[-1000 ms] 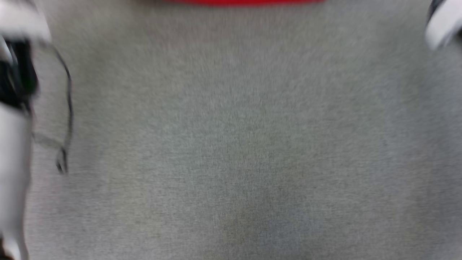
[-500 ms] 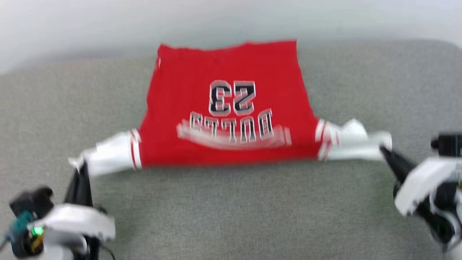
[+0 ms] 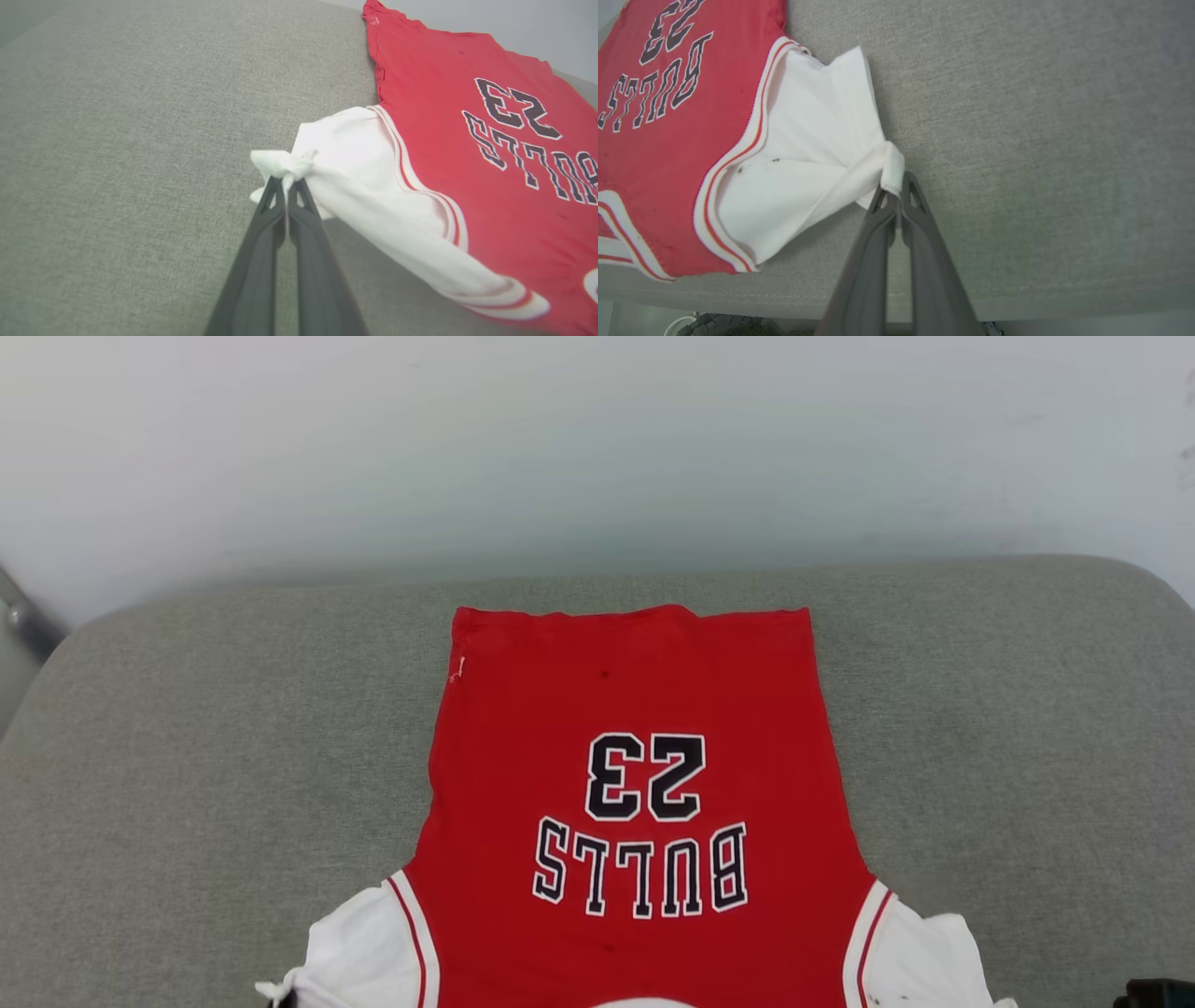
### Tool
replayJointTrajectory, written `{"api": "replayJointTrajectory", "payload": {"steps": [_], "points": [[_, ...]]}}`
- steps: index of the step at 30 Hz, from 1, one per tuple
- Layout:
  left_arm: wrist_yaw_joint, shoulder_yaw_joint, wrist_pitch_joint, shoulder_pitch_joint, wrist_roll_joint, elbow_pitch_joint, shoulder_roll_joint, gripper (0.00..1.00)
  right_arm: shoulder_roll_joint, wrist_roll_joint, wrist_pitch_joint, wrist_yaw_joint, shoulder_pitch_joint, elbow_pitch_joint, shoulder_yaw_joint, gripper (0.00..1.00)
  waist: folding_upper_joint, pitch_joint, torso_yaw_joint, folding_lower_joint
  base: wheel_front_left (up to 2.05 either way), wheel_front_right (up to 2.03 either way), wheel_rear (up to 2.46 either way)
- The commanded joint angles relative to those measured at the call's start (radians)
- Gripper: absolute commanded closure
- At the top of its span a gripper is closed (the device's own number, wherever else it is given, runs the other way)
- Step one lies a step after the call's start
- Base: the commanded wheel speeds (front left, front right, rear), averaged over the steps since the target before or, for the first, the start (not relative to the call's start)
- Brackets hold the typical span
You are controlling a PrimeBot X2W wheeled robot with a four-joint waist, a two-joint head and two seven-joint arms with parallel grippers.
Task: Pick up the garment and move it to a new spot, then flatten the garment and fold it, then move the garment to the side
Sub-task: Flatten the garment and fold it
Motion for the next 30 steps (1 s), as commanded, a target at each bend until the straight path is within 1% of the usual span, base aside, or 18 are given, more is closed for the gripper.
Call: {"api": "replayJointTrajectory", "payload": {"steps": [1,2,3,5,6,9,13,15,18,25,26,30], "points": [[0.011,-0.010,0.006,0.022,0.015,-0.004,0.002,1.00,0.009,-0.039,0.023,-0.001,0.028,-0.024,-0.015,0.54,0.0000,-0.006,0.005,0.0004,0.00,0.00,0.00],[0.016,-0.016,0.005,0.030,0.019,-0.006,0.001,1.00,0.016,-0.056,0.032,-0.001,0.040,-0.037,-0.015,0.28,0.0000,-0.006,0.006,0.0004,0.00,0.00,0.00],[0.018,-0.021,0.007,0.038,0.023,-0.009,-0.002,1.00,0.022,-0.069,0.045,-0.001,0.049,-0.046,-0.018,0.00,0.0000,-0.006,0.007,0.0004,0.00,0.00,0.00],[0.024,-0.034,0.011,0.041,0.029,-0.014,-0.007,1.00,0.024,-0.093,0.062,-0.001,0.048,-0.074,-0.017,0.00,0.0000,-0.005,0.014,0.0004,0.00,0.00,0.00],[0.029,-0.043,0.014,0.028,0.036,-0.021,-0.011,1.00,0.021,-0.115,0.083,-0.001,0.010,-0.113,-0.022,0.00,0.0000,0.001,0.027,0.0004,0.00,0.00,0.00],[0.031,-0.050,0.011,0.007,0.044,-0.035,-0.014,1.00,-0.001,-0.127,0.102,-0.001,-0.064,-0.148,-0.033,0.00,0.0000,0.021,0.038,0.0004,0.00,0.00,0.00],[0.031,-0.055,0.000,-0.025,0.056,-0.058,-0.017,1.00,-0.016,-0.139,0.117,-0.001,-0.228,-0.138,-0.064,0.00,0.0000,0.067,0.058,0.0004,0.00,0.00,0.00],[0.027,-0.062,-0.003,-0.051,0.064,-0.073,-0.022,1.00,-0.020,-0.134,0.139,-0.001,-0.326,-0.097,-0.080,0.00,0.0000,0.103,0.076,0.0004,0.00,0.00,0.00],[0.022,-0.070,-0.013,-0.087,0.076,-0.096,-0.033,1.00,-0.043,-0.129,0.185,-0.001,-0.492,-0.011,-0.082,0.00,0.0000,0.167,0.103,0.0004,0.00,0.00,0.00],[0.003,-0.098,-0.031,-0.190,0.108,-0.152,-0.057,1.00,-0.082,-0.158,0.391,-0.001,-0.883,0.243,-0.120,0.00,0.0000,0.322,0.183,0.0004,0.00,0.00,0.00],[0.003,-0.098,-0.031,-0.190,0.108,-0.152,-0.057,1.00,-0.082,-0.158,0.391,-0.001,-0.883,0.243,-0.120,0.00,0.0000,0.322,0.183,0.0004,0.00,0.00,0.00],[-0.007,-0.117,-0.043,-0.237,0.131,-0.173,-0.075,1.00,-0.092,-0.223,0.522,-0.001,-1.049,0.340,-0.134,0.00,0.0000,0.389,0.234,0.0004,0.00,0.00,0.00]]}}
